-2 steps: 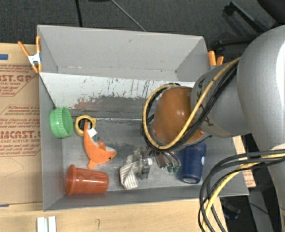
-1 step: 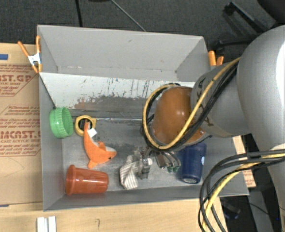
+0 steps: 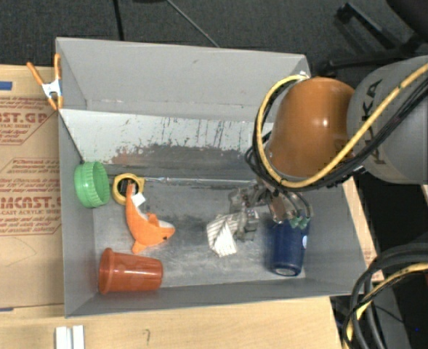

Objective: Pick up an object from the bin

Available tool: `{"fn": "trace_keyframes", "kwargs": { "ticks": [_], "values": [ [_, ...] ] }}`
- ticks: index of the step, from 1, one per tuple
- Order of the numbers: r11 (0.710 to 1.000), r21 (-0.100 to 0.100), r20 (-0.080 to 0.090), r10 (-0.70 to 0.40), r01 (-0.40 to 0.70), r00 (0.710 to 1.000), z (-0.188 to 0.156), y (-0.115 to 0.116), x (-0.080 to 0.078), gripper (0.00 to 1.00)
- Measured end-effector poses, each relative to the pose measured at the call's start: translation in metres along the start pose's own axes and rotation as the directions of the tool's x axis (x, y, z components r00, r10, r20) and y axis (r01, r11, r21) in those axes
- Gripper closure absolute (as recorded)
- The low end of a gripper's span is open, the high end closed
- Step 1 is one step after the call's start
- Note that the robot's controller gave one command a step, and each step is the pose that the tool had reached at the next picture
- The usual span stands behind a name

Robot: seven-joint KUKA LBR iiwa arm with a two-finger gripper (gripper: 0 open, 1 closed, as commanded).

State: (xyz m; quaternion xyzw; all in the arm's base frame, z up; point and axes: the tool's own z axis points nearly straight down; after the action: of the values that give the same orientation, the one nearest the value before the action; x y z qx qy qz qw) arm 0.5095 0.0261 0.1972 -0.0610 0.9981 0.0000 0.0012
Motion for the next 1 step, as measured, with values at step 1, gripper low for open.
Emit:
{"fn": "trace_keyframes", "kwargs": {
  "ticks": [1],
  "values": [
    [1.0, 0.0, -0.001, 0.0, 0.0, 1.0, 0.0001, 0.0001, 0.0002, 1.0]
  ]
}}
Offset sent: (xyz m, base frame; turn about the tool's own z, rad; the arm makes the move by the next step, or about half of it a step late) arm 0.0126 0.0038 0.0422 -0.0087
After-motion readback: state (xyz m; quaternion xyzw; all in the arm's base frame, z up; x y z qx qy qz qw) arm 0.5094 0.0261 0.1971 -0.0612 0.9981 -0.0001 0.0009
